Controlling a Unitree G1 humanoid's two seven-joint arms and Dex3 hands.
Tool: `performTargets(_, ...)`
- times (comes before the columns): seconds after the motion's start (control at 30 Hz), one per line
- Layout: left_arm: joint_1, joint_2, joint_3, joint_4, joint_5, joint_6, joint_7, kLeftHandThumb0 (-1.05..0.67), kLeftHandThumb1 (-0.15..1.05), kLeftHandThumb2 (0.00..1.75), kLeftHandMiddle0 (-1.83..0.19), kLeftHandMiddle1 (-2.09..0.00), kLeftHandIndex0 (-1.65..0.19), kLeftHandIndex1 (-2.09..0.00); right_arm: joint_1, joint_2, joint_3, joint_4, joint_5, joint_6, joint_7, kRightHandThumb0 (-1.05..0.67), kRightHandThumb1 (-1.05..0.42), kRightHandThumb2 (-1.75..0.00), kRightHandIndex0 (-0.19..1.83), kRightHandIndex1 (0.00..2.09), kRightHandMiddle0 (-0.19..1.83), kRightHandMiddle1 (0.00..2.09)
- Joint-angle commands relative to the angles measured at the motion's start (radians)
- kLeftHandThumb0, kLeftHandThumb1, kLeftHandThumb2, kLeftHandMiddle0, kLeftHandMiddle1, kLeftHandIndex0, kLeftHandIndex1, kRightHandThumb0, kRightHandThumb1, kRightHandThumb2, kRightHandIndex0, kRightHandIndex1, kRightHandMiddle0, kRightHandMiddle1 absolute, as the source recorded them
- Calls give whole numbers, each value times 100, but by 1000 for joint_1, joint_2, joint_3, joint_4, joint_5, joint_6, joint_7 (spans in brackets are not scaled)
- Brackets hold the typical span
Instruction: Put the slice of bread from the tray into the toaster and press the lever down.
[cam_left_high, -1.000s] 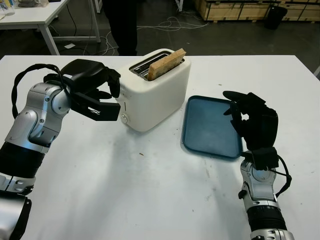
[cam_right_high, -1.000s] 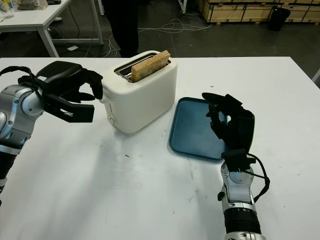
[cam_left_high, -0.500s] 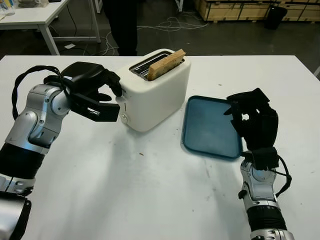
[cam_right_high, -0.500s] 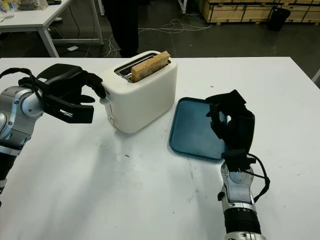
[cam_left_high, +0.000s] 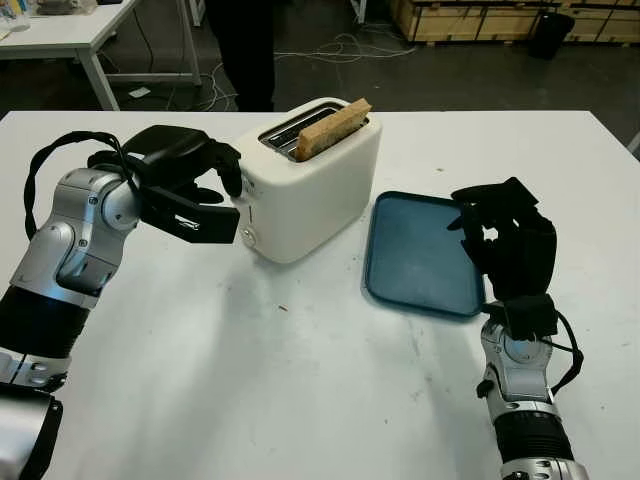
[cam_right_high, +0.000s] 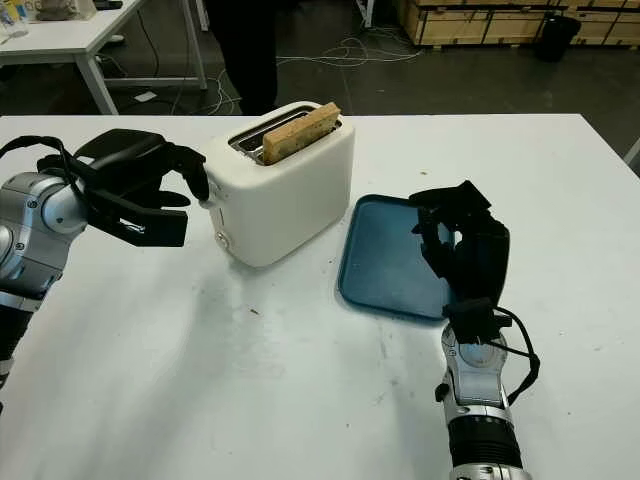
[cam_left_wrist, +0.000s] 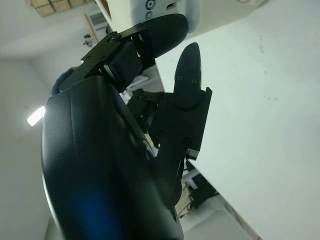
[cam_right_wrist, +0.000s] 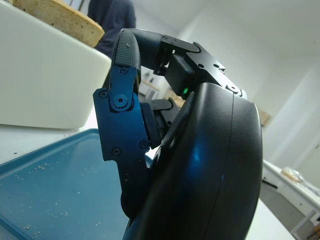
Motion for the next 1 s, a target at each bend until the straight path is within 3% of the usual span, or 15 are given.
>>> performTargets(0.0,5,-2,-6,-7,-9,1,-9,-19,92,31,-74,-166,-75,-98,-8,-8,-4,2,-4,-22,-5,-46,-92,-37,63,175,55,132)
performTargets(0.17,10,-3,-8,-9,-5,-6,1,-19,92,29,-76,-161,-79,-95,-8,-8,-4,2,-10,-24,-9,-45,-92,-37,63,175,61,119)
performTargets(0.2,10,-4,-9,-11,-2,2,-2,-19,92,28,-77,-154,-77,-89,-8,-8,-4,4,-7,-25,-6,-45,-92,-37,62,175,65,104)
performTargets(0.27,11,-7,-11,-14,3,12,-4,-19,92,28,-78,-142,-77,-76,-8,-7,-4,3,-5,-23,-7,-45,-92,-37,62,175,70,95)
performTargets(0.4,17,-11,-16,-21,9,27,-6,-20,92,29,-83,-123,-84,-55,-9,-6,-5,6,-3,-26,-6,-44,-92,-37,62,175,60,123)
performTargets(0.43,19,-13,-16,-23,8,31,-7,-20,92,29,-83,-136,-89,-55,-9,-6,-5,6,1,-26,-3,-44,-92,-37,62,175,59,124)
performTargets(0.5,23,-14,-17,-26,5,36,-8,-19,92,29,-80,-147,-92,-57,-7,-6,-4,2,2,-20,-2,-44,-92,-37,62,175,63,109)
performTargets(0.57,27,-14,-18,-31,6,37,-10,-19,92,29,-79,-141,-90,-58,-7,-6,-4,1,3,-21,-1,-44,-92,-37,62,175,71,89)
performTargets(0.63,31,-15,-20,-37,9,41,-11,-19,92,29,-80,-124,-84,-49,-7,-7,-4,2,0,-23,-2,-44,-92,-37,62,175,68,100)
performTargets(0.67,34,-17,-22,-42,11,46,-11,-19,92,29,-83,-117,-84,-44,-7,-7,-4,1,-4,-22,-5,-44,-92,-37,62,175,71,83)
performTargets(0.7,37,-18,-23,-44,12,48,-10,-19,92,29,-84,-123,-86,-41,-7,-8,-4,1,-8,-23,-8,-44,-92,-37,62,175,75,73)
performTargets(0.77,42,-19,-28,-42,10,40,-4,-19,92,29,-80,-157,-96,-48,-7,-8,-5,2,-5,-23,-6,-44,-92,-37,62,175,75,83)
performTargets(0.9,61,-32,-34,-35,4,36,19,-19,92,28,-82,-163,-95,-55,-6,-8,-5,-2,-6,-19,-7,-44,-92,-38,63,175,58,128)
performTargets(0.97,70,-37,-38,-31,4,37,24,-18,92,25,-87,-130,-87,-41,-6,-8,-5,-4,-4,-19,-5,-44,-92,-38,63,175,55,136)
